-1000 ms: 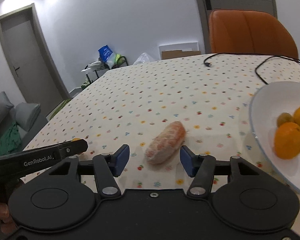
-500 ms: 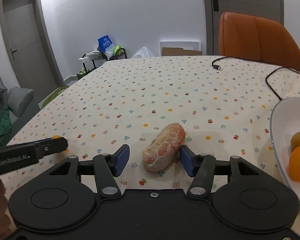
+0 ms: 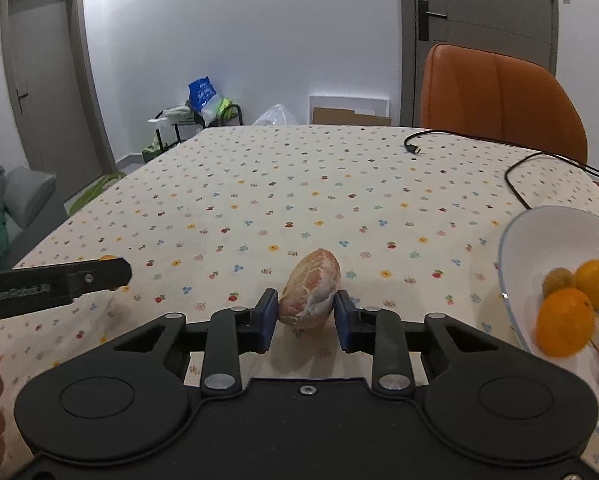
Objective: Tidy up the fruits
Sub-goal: 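Carry both fruits to the white plate and open both tools to release them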
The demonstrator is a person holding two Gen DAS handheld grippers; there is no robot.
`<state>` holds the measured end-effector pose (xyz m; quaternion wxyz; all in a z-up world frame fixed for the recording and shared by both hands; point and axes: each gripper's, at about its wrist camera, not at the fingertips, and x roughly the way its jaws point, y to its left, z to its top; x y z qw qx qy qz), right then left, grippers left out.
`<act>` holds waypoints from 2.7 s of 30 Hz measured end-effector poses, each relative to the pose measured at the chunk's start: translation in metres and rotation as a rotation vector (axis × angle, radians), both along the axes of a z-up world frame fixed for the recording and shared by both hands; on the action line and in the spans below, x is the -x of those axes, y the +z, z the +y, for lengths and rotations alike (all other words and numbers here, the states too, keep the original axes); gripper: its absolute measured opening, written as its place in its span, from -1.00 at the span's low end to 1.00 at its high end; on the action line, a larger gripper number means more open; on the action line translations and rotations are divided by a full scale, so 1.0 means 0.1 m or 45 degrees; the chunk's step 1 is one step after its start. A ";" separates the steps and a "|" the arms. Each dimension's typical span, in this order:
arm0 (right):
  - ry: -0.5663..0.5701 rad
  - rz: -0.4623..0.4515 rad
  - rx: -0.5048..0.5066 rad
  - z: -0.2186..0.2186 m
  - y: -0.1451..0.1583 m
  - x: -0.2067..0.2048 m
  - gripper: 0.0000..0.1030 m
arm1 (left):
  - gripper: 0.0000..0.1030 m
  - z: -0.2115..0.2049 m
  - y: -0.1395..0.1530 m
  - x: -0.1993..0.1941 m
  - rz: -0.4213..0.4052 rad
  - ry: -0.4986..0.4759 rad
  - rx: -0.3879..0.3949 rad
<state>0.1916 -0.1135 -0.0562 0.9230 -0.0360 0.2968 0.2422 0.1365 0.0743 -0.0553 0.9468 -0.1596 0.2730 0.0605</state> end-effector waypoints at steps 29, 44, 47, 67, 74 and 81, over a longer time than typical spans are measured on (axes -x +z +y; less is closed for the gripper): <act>-0.089 -0.121 -0.218 -0.90 0.28 0.37 -0.85 | -0.58 -0.75 0.24 0.00 -0.061 -0.171 -0.085; -0.227 -0.198 -0.268 -1.46 0.45 0.49 -0.85 | -0.58 -1.16 0.39 -0.11 -0.112 -0.278 -0.112; -0.261 -0.209 -0.274 -1.59 0.45 0.50 -0.85 | -0.58 -1.27 0.40 -0.13 -0.116 -0.305 -0.119; -0.445 -0.107 -0.340 -2.20 0.12 0.37 -0.83 | -0.57 -1.79 0.38 -0.29 -0.106 -0.420 -0.176; -0.512 -0.101 -0.332 -2.34 0.04 0.36 -0.58 | -0.57 -1.99 0.38 -0.38 -0.112 -0.467 -0.189; -0.520 -0.112 -0.350 -2.47 0.05 0.41 -0.57 | -0.57 -2.21 0.38 -0.43 -0.111 -0.520 -0.206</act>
